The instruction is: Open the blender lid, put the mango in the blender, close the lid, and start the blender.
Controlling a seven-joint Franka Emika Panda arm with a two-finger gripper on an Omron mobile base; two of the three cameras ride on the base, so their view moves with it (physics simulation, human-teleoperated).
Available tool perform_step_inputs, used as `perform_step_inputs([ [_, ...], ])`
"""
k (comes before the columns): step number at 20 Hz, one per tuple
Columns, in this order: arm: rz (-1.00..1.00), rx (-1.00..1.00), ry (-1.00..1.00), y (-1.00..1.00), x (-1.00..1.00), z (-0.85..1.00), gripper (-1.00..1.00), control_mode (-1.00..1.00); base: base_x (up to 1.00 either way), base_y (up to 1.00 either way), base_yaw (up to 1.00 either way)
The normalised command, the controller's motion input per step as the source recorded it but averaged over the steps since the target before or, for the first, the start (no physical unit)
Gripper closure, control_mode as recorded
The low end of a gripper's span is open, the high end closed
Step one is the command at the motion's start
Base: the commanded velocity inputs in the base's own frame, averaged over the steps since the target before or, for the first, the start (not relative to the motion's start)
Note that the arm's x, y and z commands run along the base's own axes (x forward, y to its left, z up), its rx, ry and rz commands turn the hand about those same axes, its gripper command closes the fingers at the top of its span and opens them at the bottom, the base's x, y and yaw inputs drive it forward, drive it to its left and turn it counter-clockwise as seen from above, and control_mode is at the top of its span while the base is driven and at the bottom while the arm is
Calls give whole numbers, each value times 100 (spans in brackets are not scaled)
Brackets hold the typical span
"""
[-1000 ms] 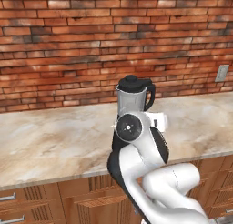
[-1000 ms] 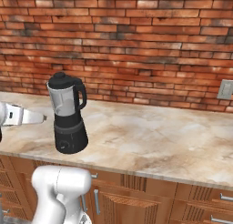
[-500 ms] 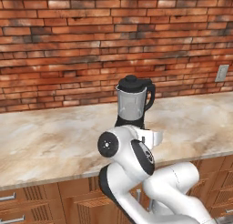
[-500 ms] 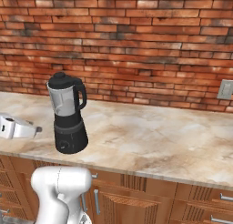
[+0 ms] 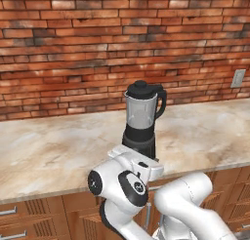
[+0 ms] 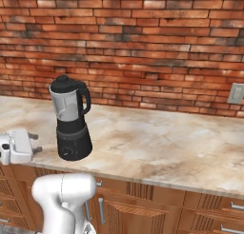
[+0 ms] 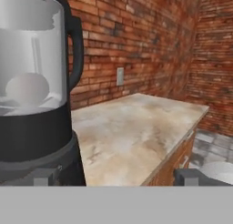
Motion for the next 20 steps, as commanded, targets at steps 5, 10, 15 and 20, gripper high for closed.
perform_step_inputs([
  [5, -16, 0, -15, -15, 0, -18, -100, -100, 0, 0, 0],
  [10, -13, 0, -3, -32, 3, -17, -100, -100, 0, 0, 0],
  [15, -6, 0, -5, -24, 12, -12, -100, -100, 0, 0, 0],
  [20, -1, 0, -7, -5, 15, 0, -100, -100, 0, 0, 0],
])
